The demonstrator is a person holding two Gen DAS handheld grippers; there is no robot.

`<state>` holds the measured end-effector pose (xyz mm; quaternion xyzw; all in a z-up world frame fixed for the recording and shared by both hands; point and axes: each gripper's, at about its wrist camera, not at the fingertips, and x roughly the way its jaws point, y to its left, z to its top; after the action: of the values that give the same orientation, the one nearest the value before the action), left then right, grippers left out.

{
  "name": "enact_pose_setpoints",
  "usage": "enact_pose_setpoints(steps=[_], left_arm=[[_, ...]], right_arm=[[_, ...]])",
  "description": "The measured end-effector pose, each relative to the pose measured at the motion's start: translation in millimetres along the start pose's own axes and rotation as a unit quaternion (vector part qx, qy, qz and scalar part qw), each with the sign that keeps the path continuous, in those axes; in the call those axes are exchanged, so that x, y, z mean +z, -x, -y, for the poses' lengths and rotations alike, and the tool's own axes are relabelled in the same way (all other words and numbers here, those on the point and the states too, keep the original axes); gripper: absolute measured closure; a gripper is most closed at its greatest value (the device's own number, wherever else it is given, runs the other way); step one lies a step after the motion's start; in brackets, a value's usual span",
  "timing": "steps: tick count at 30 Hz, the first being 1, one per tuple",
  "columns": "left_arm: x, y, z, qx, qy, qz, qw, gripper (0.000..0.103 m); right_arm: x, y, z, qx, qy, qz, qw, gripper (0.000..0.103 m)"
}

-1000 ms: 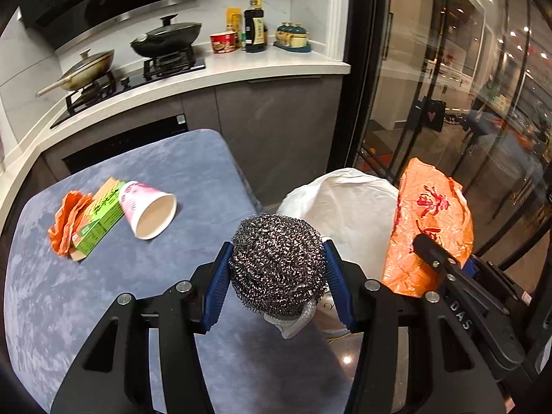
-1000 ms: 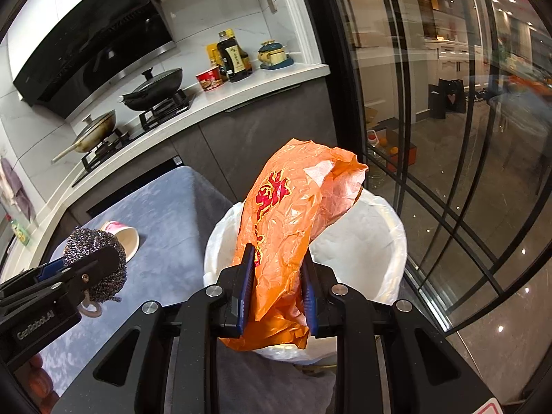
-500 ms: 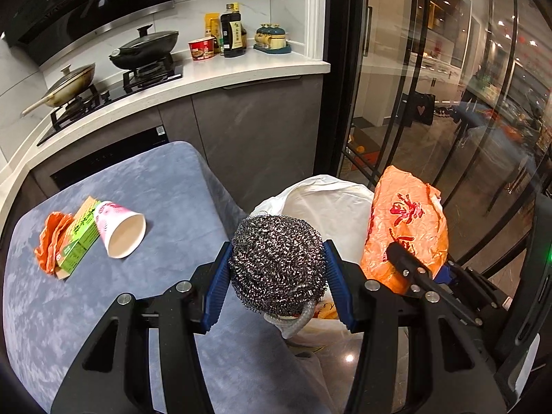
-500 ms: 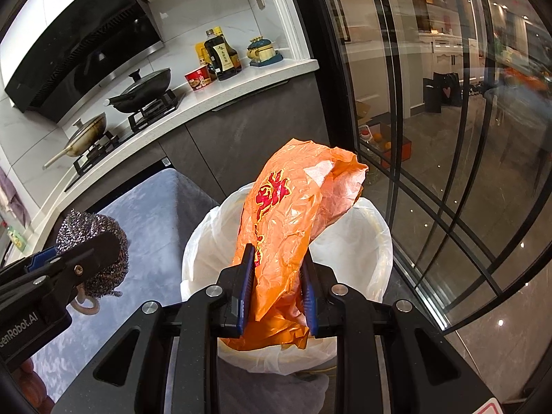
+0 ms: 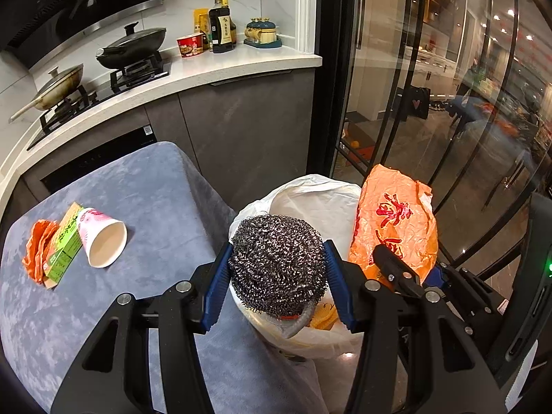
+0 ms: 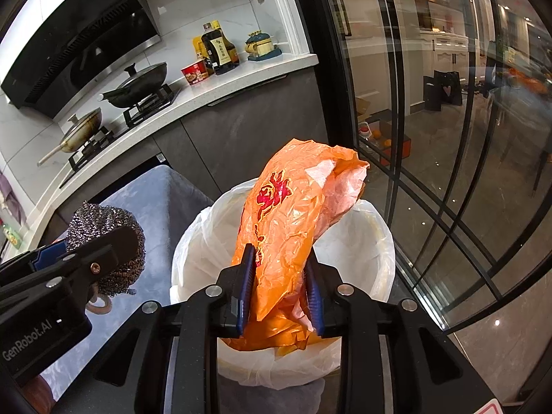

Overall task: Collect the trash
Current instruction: 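Carry the orange bag and steel wool over the bin and open both tools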

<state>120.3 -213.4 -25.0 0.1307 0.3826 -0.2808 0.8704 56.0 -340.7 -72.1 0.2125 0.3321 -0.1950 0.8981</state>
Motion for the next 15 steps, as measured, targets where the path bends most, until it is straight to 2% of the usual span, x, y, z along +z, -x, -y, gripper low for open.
enact_pose_setpoints(steps=[7,10,15], left_arm=[[4.3,-4.5,1.7,-0.006,-0.001,-0.005,1.0000,0.051],[4.9,-5.3,1.9,-0.007,0.001,-0.005,1.0000,0.050],[6.2,-7.5,-0.4,-0.006,0.005,-0.008,0.9999,0.049]], right_arm=[[1.0,-2.8,1.5,-0.005,-0.003,-0.001,1.000,0.070],[1.4,-3.3,2.5,-0.003,-0.003,0.001,1.000,0.061],[3.7,-2.2,3.5,-0.003,-0.006,0.006,1.000,0.058]])
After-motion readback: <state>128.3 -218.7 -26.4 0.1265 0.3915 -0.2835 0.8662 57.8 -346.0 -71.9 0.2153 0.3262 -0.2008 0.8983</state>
